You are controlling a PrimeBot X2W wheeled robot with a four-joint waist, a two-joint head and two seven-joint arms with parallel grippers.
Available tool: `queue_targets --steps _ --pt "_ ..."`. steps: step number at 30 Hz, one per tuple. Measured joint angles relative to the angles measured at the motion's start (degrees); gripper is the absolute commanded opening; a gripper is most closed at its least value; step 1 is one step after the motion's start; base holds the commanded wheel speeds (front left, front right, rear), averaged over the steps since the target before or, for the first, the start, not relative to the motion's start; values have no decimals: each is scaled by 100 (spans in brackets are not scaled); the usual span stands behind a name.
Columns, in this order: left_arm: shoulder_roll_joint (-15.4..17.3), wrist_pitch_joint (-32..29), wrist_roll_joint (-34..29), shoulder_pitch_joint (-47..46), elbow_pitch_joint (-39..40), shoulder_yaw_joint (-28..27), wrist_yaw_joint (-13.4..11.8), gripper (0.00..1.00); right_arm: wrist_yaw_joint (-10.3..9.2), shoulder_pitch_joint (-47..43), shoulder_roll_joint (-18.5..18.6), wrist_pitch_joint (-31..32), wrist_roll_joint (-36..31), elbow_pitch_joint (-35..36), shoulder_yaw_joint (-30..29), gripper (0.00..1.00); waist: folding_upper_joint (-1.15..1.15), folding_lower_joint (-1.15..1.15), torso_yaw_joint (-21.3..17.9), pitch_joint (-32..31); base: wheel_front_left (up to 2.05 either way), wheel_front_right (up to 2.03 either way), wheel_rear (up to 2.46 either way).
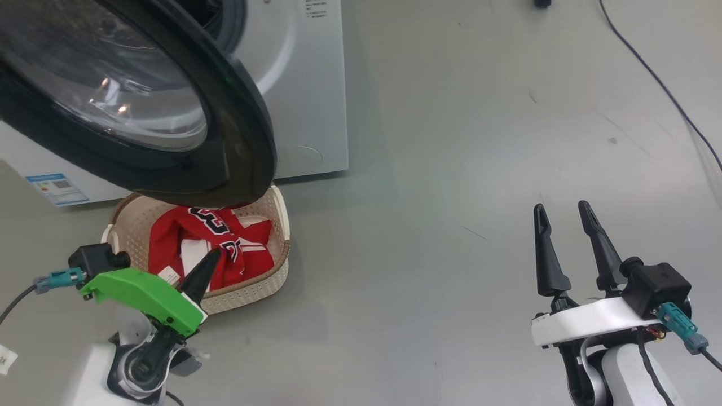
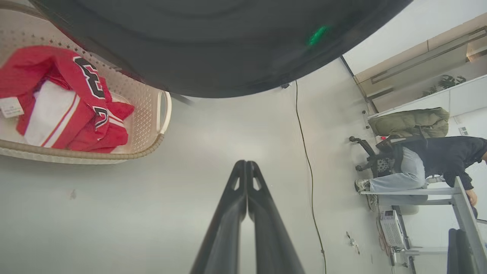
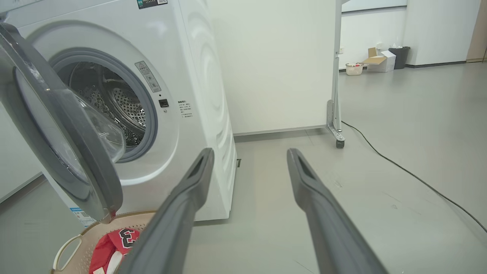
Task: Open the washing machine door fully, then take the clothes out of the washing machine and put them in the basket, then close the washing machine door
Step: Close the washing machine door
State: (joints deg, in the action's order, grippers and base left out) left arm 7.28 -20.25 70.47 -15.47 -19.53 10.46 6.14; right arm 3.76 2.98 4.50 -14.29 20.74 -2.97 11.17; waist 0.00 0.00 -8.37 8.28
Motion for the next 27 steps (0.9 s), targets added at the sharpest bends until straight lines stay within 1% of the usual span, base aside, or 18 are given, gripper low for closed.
queue_targets --steps 6,8,13,15,16,19,23,24,27 --pt "325 742 -1147 143 252 318 24 0 30 -1 89 0 -25 1 -81 100 0 0 475 -95 0 0 0" --pt "382 1020 -1428 176 328 370 29 0 30 -2 115 0 -33 9 -134 100 0 0 638 -122 0 0 0" --pt "405 1675 -2005 255 499 505 31 0 29 -20 167 -1 -66 70 -266 100 0 0 1040 -176 0 0 0" --pt "413 1978 -2127 285 560 479 62 0 29 -39 189 -16 -81 80 -286 100 0 0 1200 -192 0 0 0" --pt "441 2252 -2312 309 636 480 71 0 29 -69 190 -16 -84 83 -293 100 0 0 1353 -205 0 0 0" --pt "534 2633 -2663 344 751 544 73 0 29 -100 189 -16 -100 87 -307 100 0 0 1562 -222 0 0 0" --pt "603 3141 -2918 503 840 552 74 0 41 -101 152 -16 -114 85 -248 100 0 0 1774 -243 0 0 0" --pt "623 3232 -2995 555 846 559 74 0 68 -101 127 -16 -114 85 -237 100 0 0 1807 -249 0 0 0" --pt "648 3497 -3176 657 866 595 74 0 71 -101 89 -16 -114 85 -233 100 0 0 1857 -267 0 0 0"
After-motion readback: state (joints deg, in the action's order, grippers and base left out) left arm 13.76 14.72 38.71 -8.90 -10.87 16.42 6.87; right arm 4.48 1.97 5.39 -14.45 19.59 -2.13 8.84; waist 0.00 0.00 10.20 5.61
